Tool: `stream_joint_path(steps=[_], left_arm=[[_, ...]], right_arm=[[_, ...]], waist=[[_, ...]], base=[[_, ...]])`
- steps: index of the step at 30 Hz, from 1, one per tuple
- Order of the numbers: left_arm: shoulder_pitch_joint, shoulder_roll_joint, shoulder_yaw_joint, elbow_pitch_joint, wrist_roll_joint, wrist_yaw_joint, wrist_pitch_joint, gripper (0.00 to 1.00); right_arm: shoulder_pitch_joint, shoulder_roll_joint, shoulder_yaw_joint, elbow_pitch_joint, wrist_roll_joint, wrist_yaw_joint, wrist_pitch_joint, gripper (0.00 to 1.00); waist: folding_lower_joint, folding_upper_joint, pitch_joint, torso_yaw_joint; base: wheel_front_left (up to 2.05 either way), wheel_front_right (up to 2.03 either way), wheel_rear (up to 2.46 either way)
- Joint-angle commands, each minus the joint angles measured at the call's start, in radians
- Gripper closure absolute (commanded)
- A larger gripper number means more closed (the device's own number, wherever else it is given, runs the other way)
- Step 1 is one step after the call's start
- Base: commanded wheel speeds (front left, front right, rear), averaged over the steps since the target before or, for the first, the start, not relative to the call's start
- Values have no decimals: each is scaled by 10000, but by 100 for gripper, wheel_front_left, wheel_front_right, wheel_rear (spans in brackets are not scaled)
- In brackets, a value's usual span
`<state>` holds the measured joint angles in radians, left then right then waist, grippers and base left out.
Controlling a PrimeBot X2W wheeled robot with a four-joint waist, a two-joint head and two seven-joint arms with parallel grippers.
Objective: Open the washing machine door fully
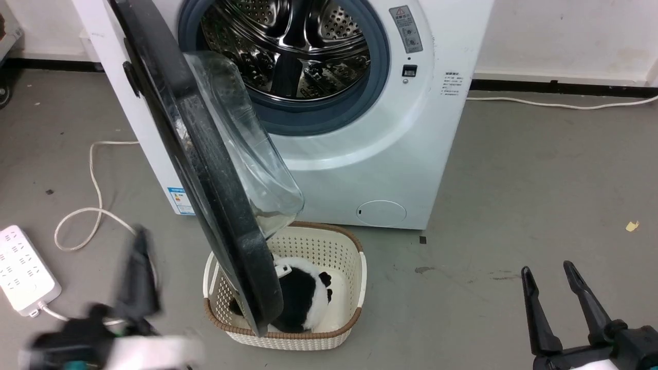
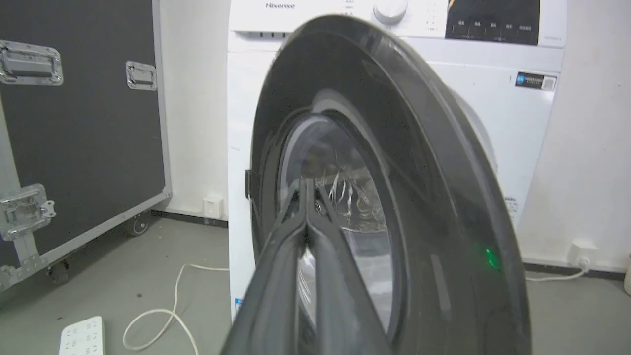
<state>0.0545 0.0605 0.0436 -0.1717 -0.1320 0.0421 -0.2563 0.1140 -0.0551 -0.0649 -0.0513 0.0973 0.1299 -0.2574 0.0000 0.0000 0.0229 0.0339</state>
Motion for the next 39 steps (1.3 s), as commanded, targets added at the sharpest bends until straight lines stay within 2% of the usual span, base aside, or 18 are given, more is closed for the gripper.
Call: stream_joint_path(steps=[1, 5, 11, 15, 20, 23, 29, 39], left_arm=[[-299, -28, 189, -364, -30, 71, -55, 100], [-1017, -53, 777, -1624, -123, 164, -55, 100], [-2159, 39, 1081, -3270, 116, -19, -55, 100], [-2404, 134, 773, -3607, 330, -143, 108, 100], [-2345, 72, -339, -3808, 446, -294, 943, 100], [-2074, 14, -1247, -3631, 415, -378, 1540, 100], [-1371, -58, -2826, -2766, 238, -272, 2523, 100], [-907, -89, -4035, -181, -209, -51, 2770, 100]], right_arm=[[60, 48, 3, -22, 80, 8, -43, 0], [5, 48, 38, -39, 132, 8, -43, 0], [-84, 48, 79, -36, 253, 8, -43, 0], [-112, 48, 47, -26, 335, 8, -43, 0], [-142, 49, 16, 9, 424, 8, -43, 0], [-164, 49, -20, 10, 477, 8, -43, 0], [-206, 49, -69, 17, 548, 8, -43, 0], [-314, 49, -40, 80, 689, 8, -43, 0]], waist=[[0, 0, 0, 10], [0, 0, 26, 14], [0, 0, 9, -53], [0, 0, -7, -127], [0, 0, 21, -205], [0, 0, 72, -209], [0, 0, 151, -185], [0, 0, 322, -155]], base=[[0, 0, 0], [0, 0, 0], [0, 0, 0], [0, 0, 0], [0, 0, 0], [0, 0, 0], [0, 0, 0], [0, 0, 0]])
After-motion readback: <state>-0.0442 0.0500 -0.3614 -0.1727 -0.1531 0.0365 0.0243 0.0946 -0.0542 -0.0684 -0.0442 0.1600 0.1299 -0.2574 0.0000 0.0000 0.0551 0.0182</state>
